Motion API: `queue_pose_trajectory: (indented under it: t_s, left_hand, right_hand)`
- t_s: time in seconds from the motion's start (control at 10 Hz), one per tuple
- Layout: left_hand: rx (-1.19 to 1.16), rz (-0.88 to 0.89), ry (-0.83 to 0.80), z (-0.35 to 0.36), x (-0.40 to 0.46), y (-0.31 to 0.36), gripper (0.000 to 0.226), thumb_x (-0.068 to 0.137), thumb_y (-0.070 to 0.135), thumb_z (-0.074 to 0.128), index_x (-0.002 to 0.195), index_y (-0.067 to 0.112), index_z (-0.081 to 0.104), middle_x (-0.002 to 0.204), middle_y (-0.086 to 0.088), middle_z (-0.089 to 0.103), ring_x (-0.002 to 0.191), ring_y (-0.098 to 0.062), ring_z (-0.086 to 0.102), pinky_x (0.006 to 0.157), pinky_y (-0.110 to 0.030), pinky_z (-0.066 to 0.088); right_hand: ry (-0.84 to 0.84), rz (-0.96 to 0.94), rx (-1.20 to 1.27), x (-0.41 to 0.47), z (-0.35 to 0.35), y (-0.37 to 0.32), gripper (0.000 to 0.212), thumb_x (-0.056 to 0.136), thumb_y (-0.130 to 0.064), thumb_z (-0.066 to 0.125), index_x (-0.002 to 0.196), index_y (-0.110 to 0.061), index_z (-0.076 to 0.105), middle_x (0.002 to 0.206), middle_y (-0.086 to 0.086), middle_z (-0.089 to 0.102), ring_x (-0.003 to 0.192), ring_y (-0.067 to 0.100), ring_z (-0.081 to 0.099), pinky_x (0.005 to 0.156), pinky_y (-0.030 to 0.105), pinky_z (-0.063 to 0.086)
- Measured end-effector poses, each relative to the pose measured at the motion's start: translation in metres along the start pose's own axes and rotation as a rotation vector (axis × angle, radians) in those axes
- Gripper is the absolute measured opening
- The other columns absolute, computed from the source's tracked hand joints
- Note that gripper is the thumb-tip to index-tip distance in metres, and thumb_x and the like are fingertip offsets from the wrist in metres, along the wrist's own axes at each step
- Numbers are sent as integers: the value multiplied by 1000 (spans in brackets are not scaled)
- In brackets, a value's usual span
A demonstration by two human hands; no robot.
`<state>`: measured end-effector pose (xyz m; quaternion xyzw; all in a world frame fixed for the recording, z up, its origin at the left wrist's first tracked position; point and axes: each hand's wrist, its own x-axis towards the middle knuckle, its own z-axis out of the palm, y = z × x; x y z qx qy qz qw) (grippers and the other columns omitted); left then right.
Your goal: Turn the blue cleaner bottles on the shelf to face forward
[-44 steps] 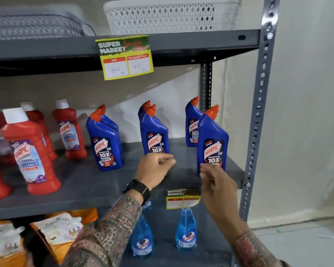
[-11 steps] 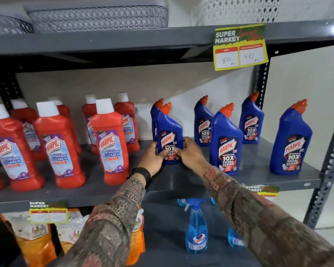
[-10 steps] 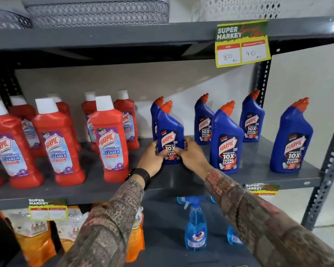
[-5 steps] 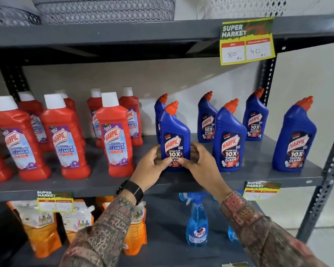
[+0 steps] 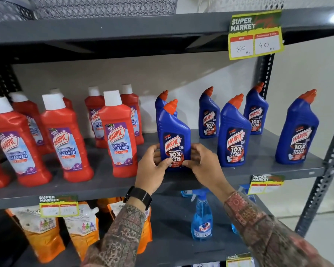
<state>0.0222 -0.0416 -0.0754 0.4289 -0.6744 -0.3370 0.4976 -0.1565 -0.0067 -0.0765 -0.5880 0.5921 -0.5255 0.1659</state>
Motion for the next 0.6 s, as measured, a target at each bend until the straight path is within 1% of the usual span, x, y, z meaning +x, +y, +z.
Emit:
queue_pose_trajectory:
  t_s: [0.1, 0.2, 0.3, 0.4, 0.5, 0.6]
  left_hand:
    - [2, 3, 1, 0, 1, 0, 53, 90, 16, 74, 138, 18, 51, 121, 6, 68, 103, 0, 66, 83, -17, 54]
    - [11, 4, 6, 0, -2, 4, 54, 91, 17, 74, 139, 18, 51, 124, 4, 68, 102, 2, 65, 82, -16, 53]
    - [17, -5, 4, -3, -9, 9, 58, 92, 21, 73, 145, 19, 48, 128, 2, 69, 102, 1, 67, 78, -13, 53]
    - [5, -27, 54, -10, -30, 18, 64, 95, 24, 70, 152, 19, 42, 137, -7, 67, 114, -11, 69, 87, -18, 55]
    - [109, 166, 158, -16, -50, 59, 59, 97, 33, 65, 152, 23, 47, 137, 3, 68, 118, -7, 66, 94, -16, 51]
    - [398, 476, 283, -28, -47, 124, 52, 98, 38, 60, 149, 26, 51, 138, 6, 67, 123, -10, 65, 99, -26, 52]
  right_hand:
    - [11, -8, -11, 1, 0, 3, 53, 83, -13, 84, 130, -13, 61, 119, -2, 75, 105, 7, 72, 92, 31, 61]
    - [2, -7, -34, -2, -1, 1, 53, 83, -15, 84, 132, -13, 60, 119, -1, 74, 106, 8, 71, 93, 35, 62]
    - [-13, -10, -34, -7, -4, -3, 56, 85, -21, 82, 136, -14, 59, 124, -1, 73, 111, 9, 70, 98, 37, 60]
    - [6, -65, -95, -31, -14, -10, 65, 89, -35, 78, 145, -17, 52, 136, -1, 68, 124, 11, 64, 104, 38, 56]
    - [130, -309, -234, -51, -44, -36, 58, 95, -38, 68, 147, -19, 49, 135, -1, 65, 118, 10, 62, 100, 32, 54]
    - [349, -535, -357, -47, -92, -89, 56, 100, -36, 61, 149, -13, 47, 145, 5, 58, 127, 21, 59, 100, 37, 53]
